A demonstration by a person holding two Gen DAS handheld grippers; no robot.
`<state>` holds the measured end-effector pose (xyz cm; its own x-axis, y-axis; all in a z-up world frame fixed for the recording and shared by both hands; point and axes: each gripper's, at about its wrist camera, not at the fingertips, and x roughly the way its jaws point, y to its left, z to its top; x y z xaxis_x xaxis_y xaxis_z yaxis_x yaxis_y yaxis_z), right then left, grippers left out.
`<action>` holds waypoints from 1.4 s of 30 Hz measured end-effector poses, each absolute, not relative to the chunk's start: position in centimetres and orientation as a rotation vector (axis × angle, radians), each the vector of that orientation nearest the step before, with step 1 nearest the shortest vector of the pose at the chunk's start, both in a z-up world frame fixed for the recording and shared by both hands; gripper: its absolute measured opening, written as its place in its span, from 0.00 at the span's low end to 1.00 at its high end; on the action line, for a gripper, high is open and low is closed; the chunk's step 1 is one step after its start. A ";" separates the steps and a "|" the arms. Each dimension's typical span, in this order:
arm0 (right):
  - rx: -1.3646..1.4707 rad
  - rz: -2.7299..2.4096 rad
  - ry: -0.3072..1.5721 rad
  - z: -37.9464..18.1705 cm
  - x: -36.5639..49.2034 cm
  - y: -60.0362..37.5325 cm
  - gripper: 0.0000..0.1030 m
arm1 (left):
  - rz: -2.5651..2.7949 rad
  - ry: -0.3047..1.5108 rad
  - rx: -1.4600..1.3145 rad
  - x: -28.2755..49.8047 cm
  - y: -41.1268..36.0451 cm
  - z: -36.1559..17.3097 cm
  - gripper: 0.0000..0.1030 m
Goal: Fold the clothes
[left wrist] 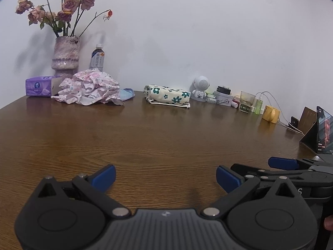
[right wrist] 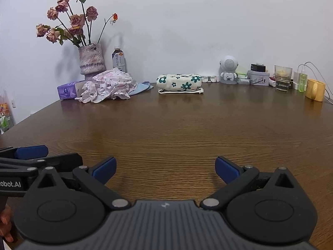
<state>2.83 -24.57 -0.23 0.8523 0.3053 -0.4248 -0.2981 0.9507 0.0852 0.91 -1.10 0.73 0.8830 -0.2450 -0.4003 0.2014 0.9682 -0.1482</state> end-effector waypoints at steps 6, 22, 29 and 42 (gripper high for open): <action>-0.002 0.301 0.442 -0.2 2.6 -24.3 1.00 | -0.241 0.418 -0.092 0.8 -1.3 0.8 1.00; -0.003 0.291 0.439 -0.3 2.5 -24.4 1.00 | -0.263 0.429 -0.096 0.9 -1.2 0.8 1.00; 0.007 0.292 0.439 -0.3 2.5 -24.5 1.00 | -0.263 0.430 -0.092 0.9 -1.3 0.7 1.00; 0.012 0.292 0.436 -0.3 2.4 -24.6 1.00 | -0.255 0.429 -0.095 0.8 -1.2 0.8 1.00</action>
